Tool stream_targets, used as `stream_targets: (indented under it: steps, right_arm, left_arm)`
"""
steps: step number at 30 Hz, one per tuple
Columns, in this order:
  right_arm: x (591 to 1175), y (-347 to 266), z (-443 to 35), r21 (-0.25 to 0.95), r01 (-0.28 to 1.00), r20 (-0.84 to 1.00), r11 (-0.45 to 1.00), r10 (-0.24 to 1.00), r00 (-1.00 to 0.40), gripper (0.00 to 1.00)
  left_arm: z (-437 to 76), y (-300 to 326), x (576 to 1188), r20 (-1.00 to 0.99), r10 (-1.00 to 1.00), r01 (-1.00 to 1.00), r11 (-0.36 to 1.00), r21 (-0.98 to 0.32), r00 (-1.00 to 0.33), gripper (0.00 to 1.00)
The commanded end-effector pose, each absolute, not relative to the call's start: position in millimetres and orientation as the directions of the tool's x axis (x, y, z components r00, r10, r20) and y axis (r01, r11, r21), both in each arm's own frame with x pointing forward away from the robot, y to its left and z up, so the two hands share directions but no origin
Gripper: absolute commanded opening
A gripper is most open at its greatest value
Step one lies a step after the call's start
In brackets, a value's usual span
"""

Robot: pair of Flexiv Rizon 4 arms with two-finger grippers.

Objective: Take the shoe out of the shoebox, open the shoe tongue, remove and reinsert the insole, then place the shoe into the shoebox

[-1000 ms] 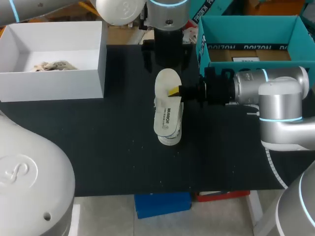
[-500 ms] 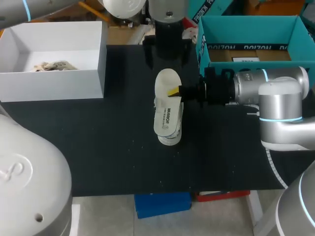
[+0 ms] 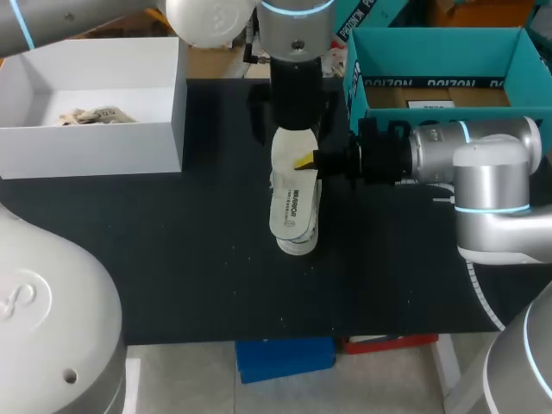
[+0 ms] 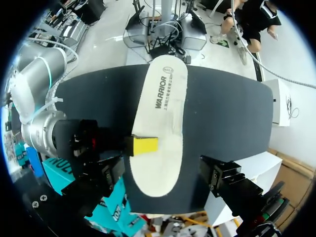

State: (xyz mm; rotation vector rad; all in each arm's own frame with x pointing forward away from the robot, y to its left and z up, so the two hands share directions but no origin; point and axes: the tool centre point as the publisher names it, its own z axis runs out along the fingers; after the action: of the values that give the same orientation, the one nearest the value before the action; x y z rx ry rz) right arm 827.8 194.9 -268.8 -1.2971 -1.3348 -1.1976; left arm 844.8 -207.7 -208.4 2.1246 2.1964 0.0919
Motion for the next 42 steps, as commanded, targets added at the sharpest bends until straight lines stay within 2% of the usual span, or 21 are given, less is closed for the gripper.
stream_targets:
  steps: [1, 10, 14, 17, 23, 42]
  right_arm:
    - [827.2, 196.0, -268.6, 0.052, 0.998, 0.99, -0.02, 0.134, -0.049, 0.0]
    - [827.2, 196.0, -268.6, 0.052, 0.998, 0.99, -0.02, 0.134, -0.049, 0.0]
    - [827.2, 196.0, -268.6, 0.052, 0.998, 0.99, -0.02, 0.134, -0.049, 0.0]
    - [827.2, 196.0, -268.6, 0.052, 0.998, 0.99, -0.02, 0.134, -0.049, 0.0]
    - [827.2, 196.0, -268.6, 0.052, 0.998, 0.99, -0.02, 0.134, -0.049, 0.0]
    - [827.2, 196.0, -268.6, 0.052, 0.998, 0.99, -0.02, 0.134, -0.049, 0.0]
  left_arm:
    - [-208.8, -205.1, 816.8, -0.016, 0.999, 0.989, 0.036, 0.146, -0.034, 1.0]
    - [-219.1, -195.7, 773.9, -0.058, 0.998, 0.992, 0.043, 0.118, -0.036, 1.0]
    - [-226.0, -188.5, 759.9, -0.213, 0.977, 0.998, -0.005, 0.069, 0.02, 1.0]
    - [-229.6, -181.0, 753.6, -0.33, 0.944, 0.999, 0.004, 0.046, 0.011, 1.0]
    - [-229.3, -165.7, 742.7, -0.452, 0.892, 0.991, 0.061, 0.12, 0.0, 1.0]
    - [-228.9, -163.2, 742.1, -0.45, 0.893, 0.989, 0.068, 0.134, 0.0, 1.0]
